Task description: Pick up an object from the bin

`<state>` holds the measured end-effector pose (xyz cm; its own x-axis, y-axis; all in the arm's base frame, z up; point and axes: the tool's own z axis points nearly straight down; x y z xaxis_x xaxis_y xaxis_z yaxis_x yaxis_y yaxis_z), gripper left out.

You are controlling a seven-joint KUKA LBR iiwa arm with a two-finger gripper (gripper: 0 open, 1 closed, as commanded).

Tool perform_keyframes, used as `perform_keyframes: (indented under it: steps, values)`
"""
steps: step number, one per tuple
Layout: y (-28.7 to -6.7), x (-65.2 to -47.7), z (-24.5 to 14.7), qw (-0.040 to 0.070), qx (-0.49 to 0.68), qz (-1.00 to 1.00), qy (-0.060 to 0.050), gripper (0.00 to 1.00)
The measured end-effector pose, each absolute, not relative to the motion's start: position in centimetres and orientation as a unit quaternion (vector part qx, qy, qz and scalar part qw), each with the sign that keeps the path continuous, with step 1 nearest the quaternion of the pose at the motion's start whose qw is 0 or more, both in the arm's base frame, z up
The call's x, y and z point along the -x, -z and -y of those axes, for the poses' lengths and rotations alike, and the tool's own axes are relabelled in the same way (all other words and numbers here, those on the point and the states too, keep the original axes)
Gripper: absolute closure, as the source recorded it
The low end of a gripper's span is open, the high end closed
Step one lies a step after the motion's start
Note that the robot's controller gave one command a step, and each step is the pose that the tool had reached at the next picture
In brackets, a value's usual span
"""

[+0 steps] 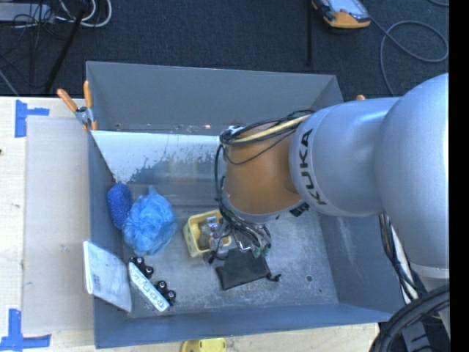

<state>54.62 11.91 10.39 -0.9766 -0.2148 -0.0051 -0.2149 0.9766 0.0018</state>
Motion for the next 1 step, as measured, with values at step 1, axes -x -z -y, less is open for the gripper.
perform_keyframes:
  steps: [1]
  values:
    - [-10.13, -55.59, -12.03, -0.003, 0.125, -0.992, 0.000, 1.00]
